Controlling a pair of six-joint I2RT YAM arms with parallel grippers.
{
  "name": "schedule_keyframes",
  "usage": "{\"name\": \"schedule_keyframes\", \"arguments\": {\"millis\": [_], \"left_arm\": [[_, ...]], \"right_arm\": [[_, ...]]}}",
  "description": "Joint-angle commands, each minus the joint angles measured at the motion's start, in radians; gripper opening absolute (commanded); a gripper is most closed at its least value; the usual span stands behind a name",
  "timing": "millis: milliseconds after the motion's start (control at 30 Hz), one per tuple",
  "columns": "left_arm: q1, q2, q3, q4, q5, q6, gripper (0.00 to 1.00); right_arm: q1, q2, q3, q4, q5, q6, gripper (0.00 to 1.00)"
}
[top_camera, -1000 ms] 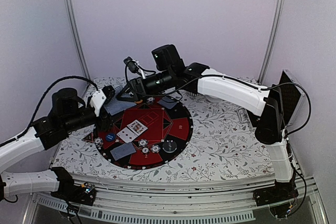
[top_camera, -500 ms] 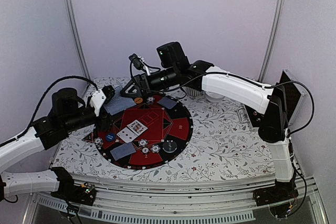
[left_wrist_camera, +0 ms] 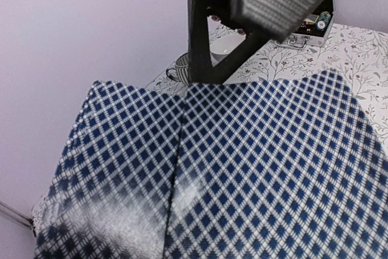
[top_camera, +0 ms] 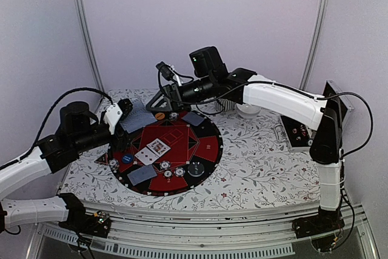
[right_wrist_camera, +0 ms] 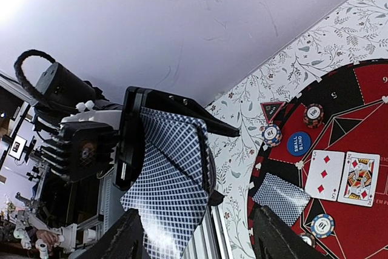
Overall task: Distribute texas hold em gaming equipment
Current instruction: Pick up the poker card from the face-down deck piles.
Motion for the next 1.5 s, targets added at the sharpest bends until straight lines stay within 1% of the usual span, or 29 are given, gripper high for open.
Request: {"name": "schedule_keyframes", "arguments": {"millis": [0,300,500,600,1000,1467], "left_arm": [[0.013,0.006,0.029,0.011,0.005,-0.007,0.57],[0.014,0.005,0.029,0.01,0.008,-0.005,0.57],[0.015,0.006,0.028,0.01,0.012,-0.003,0.57],[0.013,0.006,0.029,0.01,0.014,-0.003,0.57],[0.013,0.002,0.028,0.011,0.02,-0.002,0.57],[0.015,-0.003,0.028,0.01,0.02,-0.001,0.57]], "right_arm": [[-0.019,-0.087,-0.044,-0.011,-0.074,0.047,0.62],[-0.016,-0.093,-0.09,-0.014,-0.114,0.131,0.56],[0.003,-0.08,-0.111,0.051,-0.167,0.19,0.54],[0.005,-0.076,-0.123,0.051,-0.159,0.194,0.53],[0.008,-0.049,-0.128,0.089,-0.182,0.211,0.37],[0.01,-0.013,-0.132,0.102,-0.186,0.219,0.35]]}}
